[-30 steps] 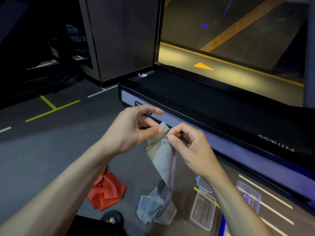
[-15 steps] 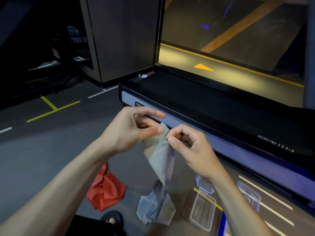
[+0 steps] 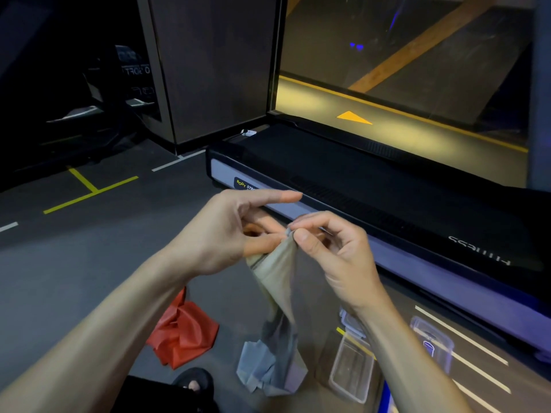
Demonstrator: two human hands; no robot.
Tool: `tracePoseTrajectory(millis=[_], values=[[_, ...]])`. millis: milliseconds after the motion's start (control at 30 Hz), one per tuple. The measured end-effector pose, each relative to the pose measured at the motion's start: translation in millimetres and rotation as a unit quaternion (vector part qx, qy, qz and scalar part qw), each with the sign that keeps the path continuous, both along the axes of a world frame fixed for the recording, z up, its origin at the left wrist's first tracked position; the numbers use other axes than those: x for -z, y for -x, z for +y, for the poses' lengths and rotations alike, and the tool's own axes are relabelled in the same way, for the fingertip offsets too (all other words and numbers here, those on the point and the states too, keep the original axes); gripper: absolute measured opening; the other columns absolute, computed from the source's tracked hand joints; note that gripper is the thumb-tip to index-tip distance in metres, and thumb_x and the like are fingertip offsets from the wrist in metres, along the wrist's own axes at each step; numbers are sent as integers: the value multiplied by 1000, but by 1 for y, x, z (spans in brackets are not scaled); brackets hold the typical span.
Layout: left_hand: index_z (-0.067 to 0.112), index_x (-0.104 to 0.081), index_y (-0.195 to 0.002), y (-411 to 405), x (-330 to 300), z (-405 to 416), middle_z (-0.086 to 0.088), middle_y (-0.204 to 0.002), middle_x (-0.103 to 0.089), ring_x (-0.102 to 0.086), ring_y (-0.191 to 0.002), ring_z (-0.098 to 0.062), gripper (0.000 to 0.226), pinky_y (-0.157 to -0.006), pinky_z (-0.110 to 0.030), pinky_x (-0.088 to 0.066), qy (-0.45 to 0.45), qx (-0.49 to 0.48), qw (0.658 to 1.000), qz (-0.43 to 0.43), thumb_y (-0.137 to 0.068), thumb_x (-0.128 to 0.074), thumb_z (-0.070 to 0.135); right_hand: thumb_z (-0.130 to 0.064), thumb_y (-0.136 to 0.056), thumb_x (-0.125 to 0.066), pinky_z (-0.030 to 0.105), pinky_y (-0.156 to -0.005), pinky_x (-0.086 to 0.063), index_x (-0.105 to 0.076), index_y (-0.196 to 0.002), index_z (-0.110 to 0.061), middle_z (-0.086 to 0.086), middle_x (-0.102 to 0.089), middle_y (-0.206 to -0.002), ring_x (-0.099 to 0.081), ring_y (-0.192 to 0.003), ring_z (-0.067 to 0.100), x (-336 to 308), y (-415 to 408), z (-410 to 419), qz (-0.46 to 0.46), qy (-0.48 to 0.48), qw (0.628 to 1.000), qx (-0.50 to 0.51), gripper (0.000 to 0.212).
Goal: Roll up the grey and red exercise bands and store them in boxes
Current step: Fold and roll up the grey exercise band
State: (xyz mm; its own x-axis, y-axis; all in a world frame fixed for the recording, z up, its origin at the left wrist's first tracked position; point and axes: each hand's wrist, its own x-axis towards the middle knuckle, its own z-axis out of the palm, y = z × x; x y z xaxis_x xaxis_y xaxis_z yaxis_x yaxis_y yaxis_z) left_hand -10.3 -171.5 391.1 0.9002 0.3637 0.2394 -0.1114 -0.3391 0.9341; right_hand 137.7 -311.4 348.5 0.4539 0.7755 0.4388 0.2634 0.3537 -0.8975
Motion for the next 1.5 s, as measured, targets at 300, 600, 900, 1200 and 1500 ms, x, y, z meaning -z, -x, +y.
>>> tracePoseTrajectory(millis=[300,600,900,1200,1500], values=[[34,-60,-136,0,2,-1,5,-91,-80,-75,-91,-16,58,-87,-33,-60,-77,-30,997,-2,-86,-78,12,-6,-88,-73,21,-81,-52,-75,-91,-12,-1,-75,-93,-70,-90,11,1,8,3,6,-18,999,46,7],[26,-63,-134,-2,6,3,3,-92,-80,-76,-95,-22,50,-89,-41,-60,-67,-31,997,-3,-87,-76,14,-13,-85,-75,22,-80,-51,-77,-91,-9,3,-74,-96,-70,-91,14,2,6,4,-2,-23,998,64,7],[24,-63,-134,-2,7,6,1,-92,-80,-73,-88,-12,50,-84,-29,-57,-34,-20,999,-1,-86,-75,23,-15,-85,-75,24,-79,-51,-77,-91,-15,4,-73,-96,-70,-91,18,4,8,7,-13,-33,997,66,7],[23,-63,-134,-1,8,7,-1,-93,-80,-72,-86,-15,49,-80,-44,-61,-20,-28,999,2,-86,-74,21,-13,-85,-75,23,-76,-52,-78,-91,-15,4,-71,-98,-68,-92,13,-1,9,5,4,-43,996,81,7],[24,-64,-133,-1,10,10,-1,-92,-80,-75,-91,-20,47,-87,-36,-59,-35,-25,999,-5,-89,-75,11,-5,-86,-75,28,-80,-53,-78,-91,-6,7,-71,-97,-68,-95,13,6,10,10,-17,-24,997,75,6]])
